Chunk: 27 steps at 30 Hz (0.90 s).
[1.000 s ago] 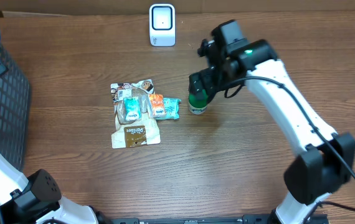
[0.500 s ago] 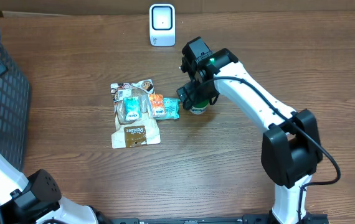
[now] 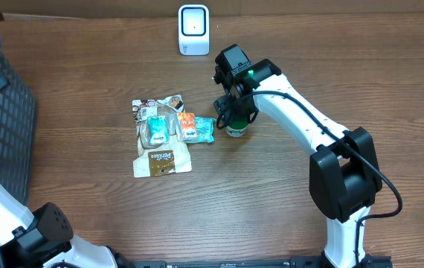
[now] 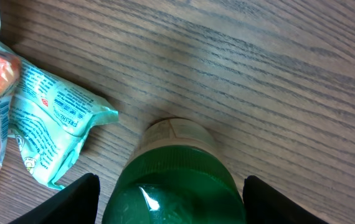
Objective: Scan the item barcode
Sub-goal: 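Lift the jar with the right gripper and hold it under the scanner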
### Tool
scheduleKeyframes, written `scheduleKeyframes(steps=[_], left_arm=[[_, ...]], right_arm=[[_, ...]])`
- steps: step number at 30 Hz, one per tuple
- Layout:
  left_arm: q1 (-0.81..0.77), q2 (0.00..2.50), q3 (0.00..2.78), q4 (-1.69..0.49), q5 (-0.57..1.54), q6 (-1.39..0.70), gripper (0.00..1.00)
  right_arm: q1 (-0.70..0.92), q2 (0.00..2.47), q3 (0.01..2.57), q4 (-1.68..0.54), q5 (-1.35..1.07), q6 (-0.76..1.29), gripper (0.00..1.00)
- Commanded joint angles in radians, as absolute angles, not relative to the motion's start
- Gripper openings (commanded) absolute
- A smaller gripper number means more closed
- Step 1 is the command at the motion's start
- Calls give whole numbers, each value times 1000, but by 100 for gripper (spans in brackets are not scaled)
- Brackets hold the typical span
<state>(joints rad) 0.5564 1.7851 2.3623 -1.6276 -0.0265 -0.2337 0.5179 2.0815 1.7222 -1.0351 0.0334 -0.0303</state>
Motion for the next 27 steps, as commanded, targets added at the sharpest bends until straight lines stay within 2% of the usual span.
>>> scheduleKeyframes(steps=[1, 4, 8, 27], left_arm=[[556, 1780, 2357, -1626, -26, -244, 100], [556, 1780, 2357, -1626, -26, -244, 100], [556, 1780, 2357, -1626, -26, -244, 100], [556, 1780, 2357, -1626, -26, -244, 99]], right_arm=[[515, 2088, 1720, -1029, 36, -31, 73], [515, 2088, 1715, -1029, 32, -28, 79], [514, 2088, 1691, -1019, 33, -27, 80], [508, 2089, 1647, -986, 33, 7, 72]])
